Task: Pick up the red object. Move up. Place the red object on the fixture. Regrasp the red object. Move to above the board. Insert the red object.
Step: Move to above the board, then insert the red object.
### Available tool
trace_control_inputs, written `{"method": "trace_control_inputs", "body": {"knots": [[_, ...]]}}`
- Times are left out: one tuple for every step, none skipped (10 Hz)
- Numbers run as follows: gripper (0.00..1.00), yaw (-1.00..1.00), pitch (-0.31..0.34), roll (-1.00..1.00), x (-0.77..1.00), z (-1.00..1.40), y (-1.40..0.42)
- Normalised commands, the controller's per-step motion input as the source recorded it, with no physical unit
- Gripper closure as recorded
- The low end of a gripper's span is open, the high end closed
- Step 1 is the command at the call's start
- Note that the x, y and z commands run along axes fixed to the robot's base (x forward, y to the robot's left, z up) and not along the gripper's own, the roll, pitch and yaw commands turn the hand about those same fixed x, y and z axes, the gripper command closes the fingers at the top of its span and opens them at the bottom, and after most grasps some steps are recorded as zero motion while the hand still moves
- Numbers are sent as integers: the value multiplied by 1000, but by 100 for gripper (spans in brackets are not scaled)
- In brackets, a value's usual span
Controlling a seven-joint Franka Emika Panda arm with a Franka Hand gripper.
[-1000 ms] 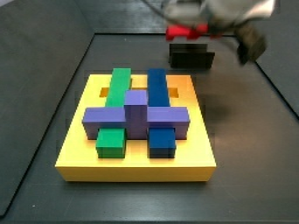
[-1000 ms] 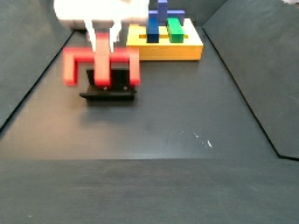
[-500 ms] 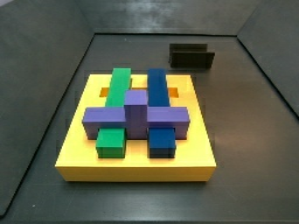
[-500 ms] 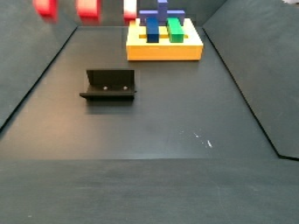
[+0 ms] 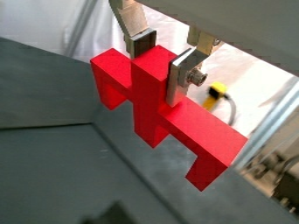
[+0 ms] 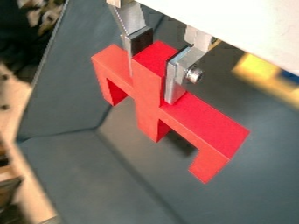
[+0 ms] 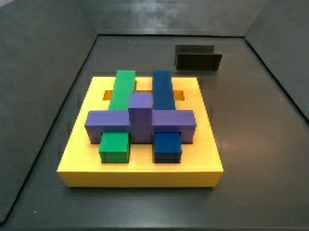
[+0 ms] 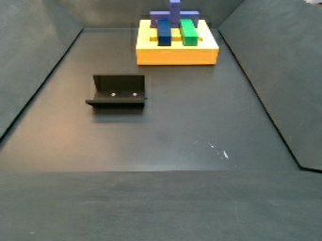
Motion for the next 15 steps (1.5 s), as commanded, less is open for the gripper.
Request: {"method": "trace_control_inputs", "body": {"knots": [[100,-82,69,-1000,-1069,270,-1400],[100,-77,78,-1000,-1061,282,-1400],[100,-70,79,-1000,-1090,286,-1400],[100,-64,78,-1000,-556,133,-678],[100,-55,81,-1000,-195,30,-180],[100,-50,82,-1000,-64,-2,-17],[100,-42,63,-1000,-68,17,-7],[100,-32,39,-1000,-76,9,11],[100,-16,5,-720,-67,-1,35],[100,-13,-10,-571,-60,7,34],[100,-9,-22,-330,-45,-2,15],[100,-8,-22,-204,-35,-2,13],[100,23,-90,247,-6,-577,-57],[100,14,-99,281,-9,-714,-57],[100,0,-91,240,-69,-843,0]]}}
